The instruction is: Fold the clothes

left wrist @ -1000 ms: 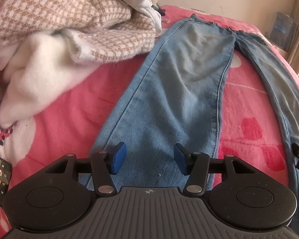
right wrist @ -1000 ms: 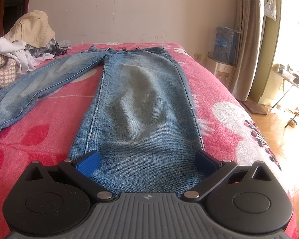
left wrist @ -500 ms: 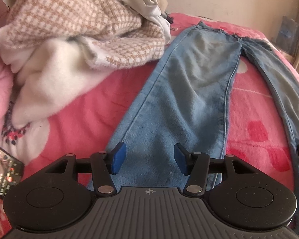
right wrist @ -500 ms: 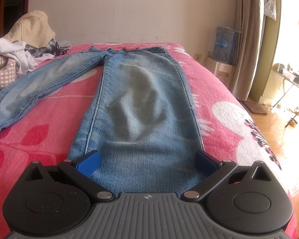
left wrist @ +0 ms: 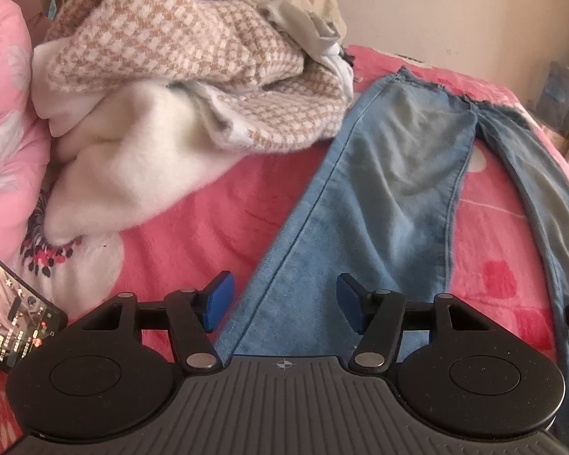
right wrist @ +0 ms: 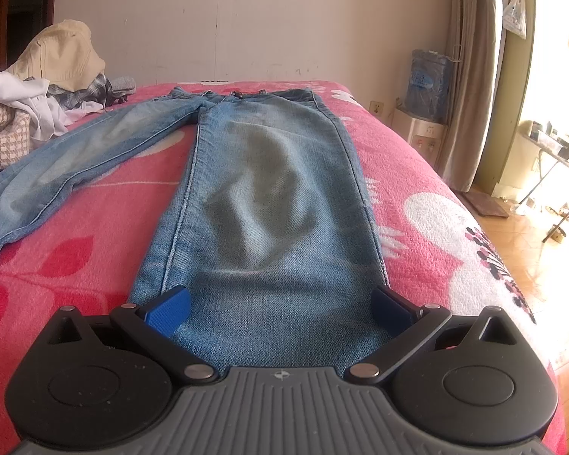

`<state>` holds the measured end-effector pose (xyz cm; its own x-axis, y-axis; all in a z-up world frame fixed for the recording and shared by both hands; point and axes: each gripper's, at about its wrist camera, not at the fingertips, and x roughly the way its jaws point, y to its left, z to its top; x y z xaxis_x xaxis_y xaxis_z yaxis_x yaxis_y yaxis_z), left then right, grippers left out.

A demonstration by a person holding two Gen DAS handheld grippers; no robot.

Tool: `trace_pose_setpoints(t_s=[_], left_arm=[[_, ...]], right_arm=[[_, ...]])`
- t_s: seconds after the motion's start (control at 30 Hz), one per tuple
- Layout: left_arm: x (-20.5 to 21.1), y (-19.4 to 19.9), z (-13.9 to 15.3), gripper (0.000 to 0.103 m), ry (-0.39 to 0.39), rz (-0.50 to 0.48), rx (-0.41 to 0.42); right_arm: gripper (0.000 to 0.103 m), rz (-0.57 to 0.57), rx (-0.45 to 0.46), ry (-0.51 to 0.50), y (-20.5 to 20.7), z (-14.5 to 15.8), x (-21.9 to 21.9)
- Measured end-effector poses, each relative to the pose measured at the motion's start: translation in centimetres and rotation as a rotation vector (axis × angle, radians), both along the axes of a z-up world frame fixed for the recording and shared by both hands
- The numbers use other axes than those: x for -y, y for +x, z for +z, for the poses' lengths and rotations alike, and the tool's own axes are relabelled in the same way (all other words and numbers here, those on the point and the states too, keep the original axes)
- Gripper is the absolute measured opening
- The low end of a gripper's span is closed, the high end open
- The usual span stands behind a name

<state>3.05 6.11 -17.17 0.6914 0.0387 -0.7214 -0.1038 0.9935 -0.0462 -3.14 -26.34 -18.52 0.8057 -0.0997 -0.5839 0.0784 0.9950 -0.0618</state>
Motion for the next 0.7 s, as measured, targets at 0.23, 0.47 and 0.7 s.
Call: trace_pose_setpoints(t_s=[0.23,0.47,0.7], left_arm=[[0.12,0.78,-1.12,0.06,-0.008,-0.024,-0.025],[-0.01,0.63,-1.07,0.06,0.006,-0.035,-0.015],[-0.18,0.58,-1.06,0.06,0.001,-0.023,-0.012]], right_arm=[[0.103,-0.002,0.005,-0.006,-0.12,-0.09,-0.15],[0.103,-0.003,0.003,-0.015,-0.14,-0.09,-0.33],[0.103,-0.003,0.003,-0.017,-0.01,-0.16,-0.34]])
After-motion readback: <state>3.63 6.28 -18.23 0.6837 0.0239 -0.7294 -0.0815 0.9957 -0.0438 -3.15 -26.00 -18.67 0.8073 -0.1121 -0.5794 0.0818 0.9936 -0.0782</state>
